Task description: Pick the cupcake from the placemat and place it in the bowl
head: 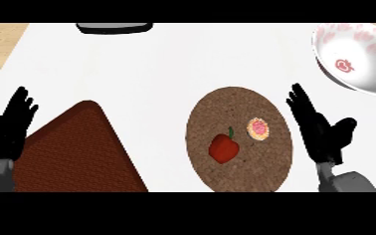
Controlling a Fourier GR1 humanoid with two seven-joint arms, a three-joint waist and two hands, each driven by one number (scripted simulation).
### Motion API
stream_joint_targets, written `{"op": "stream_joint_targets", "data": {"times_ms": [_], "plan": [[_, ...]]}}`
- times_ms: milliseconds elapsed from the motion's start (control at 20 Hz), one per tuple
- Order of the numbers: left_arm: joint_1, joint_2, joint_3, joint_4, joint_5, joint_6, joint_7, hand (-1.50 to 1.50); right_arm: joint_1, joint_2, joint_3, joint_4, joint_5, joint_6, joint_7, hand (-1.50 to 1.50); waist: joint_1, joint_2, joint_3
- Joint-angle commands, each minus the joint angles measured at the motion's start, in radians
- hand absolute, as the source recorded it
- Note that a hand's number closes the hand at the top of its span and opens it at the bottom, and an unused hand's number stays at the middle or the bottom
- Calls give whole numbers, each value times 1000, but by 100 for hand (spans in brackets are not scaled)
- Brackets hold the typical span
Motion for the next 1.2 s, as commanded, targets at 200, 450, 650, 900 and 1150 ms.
{"op": "stream_joint_targets", "data": {"times_ms": [200, 450, 650, 900, 1150], "plan": [[-129, -89, -25, -176, 47, -107, -140, 0, -79, 82, -137, -54, 4, -312, 104, -150, -3, -28, -23], [-107, -127, -47, -207, 77, -174, -198, 0, 25, -3, -125, 102, 228, -657, 243, -150, 0, -21, -29], [-58, -146, -53, -217, 93, -231, -244, 0, 10, -52, -11, 39, 432, -842, 342, -150, 23, -19, -26], [-54, -165, -71, -257, 82, -210, -220, 0, -39, -302, 84, 18, 541, -647, 717, -150, 26, -20, -28], [-96, -145, -61, -242, 104, -240, -194, 0, -112, -387, 189, 11, 405, -228, 932, -150, 65, -4, -30]]}}
